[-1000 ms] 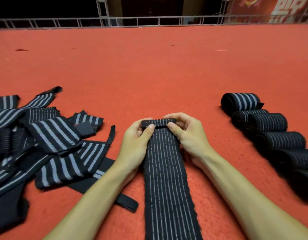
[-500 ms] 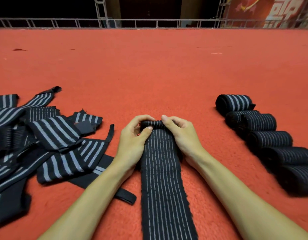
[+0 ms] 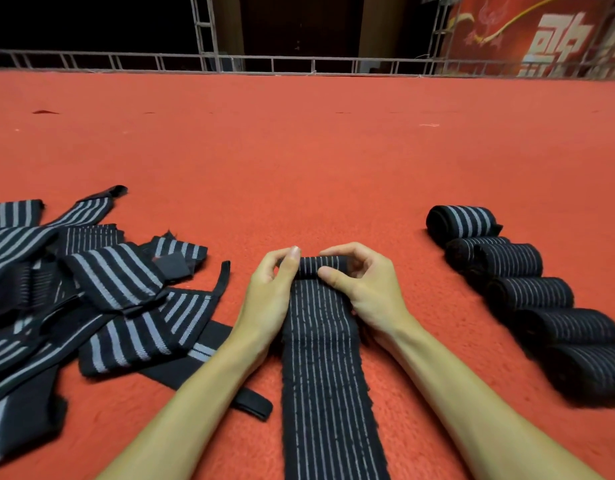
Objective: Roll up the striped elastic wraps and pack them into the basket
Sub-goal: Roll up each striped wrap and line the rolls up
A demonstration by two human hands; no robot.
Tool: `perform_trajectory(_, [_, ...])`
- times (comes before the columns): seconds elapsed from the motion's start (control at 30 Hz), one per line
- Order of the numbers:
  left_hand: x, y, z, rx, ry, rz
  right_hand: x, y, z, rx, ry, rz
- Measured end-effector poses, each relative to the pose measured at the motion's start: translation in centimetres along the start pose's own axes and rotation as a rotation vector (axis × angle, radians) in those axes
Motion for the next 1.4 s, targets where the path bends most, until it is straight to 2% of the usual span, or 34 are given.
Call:
perform_trajectory(0.17, [0.45, 0.03, -0.14, 0.005, 0.062, -0.002, 0.28, -0.09, 0.42, 0.011, -0.059, -0.072])
perform_trajectory(0.4, [-0.28, -0.23, -0.14, -0.017, -0.05, 0.046, -0.16, 0.13, 0.44, 0.087, -0.063, 0.014])
perform_trajectory(0.53, [0.05, -0.31, -0.23, 0.011, -0.083, 0.054, -0.36, 0.12, 0.72, 0.044, 0.068, 0.158])
perform_trajectory(0.73, [0.46, -0.34, -0.2, 0.071, -0.059, 0.089, -0.08, 0.12, 0.22, 0.012, 0.126, 0.175])
perform_trajectory(0.93, [0.4, -0.25, -0.26, 0.094, -0.02, 0.053, -0.15, -0.09, -0.09, -0.004, 0.212, 0.211])
perform_trajectory(1.17, [0.56, -0.05, -0.01, 0.087, -0.012, -0.024, -0.08, 0.08, -0.16, -0.021, 0.253, 0.154])
perform_trajectory(1.4, [0.61, -0.16, 0.17, 0.07, 0.062, 0.009, -0.26, 0.11, -0.14, 0.021, 0.3, 0.086])
Point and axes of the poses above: each hand's wrist, its own y-axis towards the middle knuckle, its own z-axis out of the palm, x = y × z, the point moved 1 cm from there along y, towards the middle knuckle, and after that the axes turned 11 degrees about -z, right-handed, at the moved point
